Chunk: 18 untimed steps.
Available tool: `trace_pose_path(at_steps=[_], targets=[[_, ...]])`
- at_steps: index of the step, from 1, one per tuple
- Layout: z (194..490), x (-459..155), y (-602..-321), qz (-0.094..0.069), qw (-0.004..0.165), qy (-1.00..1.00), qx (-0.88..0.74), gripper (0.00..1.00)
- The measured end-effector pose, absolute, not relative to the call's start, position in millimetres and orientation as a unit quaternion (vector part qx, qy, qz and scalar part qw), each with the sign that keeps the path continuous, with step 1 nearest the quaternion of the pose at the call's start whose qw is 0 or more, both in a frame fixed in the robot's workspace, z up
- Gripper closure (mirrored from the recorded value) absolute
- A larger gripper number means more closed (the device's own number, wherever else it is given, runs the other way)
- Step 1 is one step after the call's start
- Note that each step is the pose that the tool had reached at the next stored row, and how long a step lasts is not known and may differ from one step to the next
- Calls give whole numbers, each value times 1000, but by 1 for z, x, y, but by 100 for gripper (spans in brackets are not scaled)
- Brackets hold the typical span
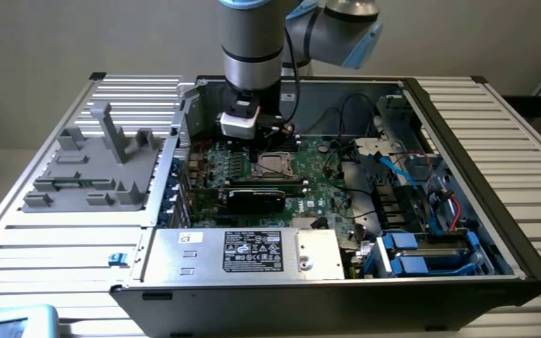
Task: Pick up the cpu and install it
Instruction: 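Install the second cpu locking lever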
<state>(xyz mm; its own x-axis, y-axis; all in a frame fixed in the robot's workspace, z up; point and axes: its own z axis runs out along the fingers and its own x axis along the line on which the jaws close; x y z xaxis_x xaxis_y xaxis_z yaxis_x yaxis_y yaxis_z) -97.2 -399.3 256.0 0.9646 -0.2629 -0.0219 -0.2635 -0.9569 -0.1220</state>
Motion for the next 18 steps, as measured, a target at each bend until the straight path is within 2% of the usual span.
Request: trace_pose_path(at_steps=[8,18], targets=[[246,-97,-403,7,76,133,-988,89],[233,-97,-407,11,86,133,-987,89]])
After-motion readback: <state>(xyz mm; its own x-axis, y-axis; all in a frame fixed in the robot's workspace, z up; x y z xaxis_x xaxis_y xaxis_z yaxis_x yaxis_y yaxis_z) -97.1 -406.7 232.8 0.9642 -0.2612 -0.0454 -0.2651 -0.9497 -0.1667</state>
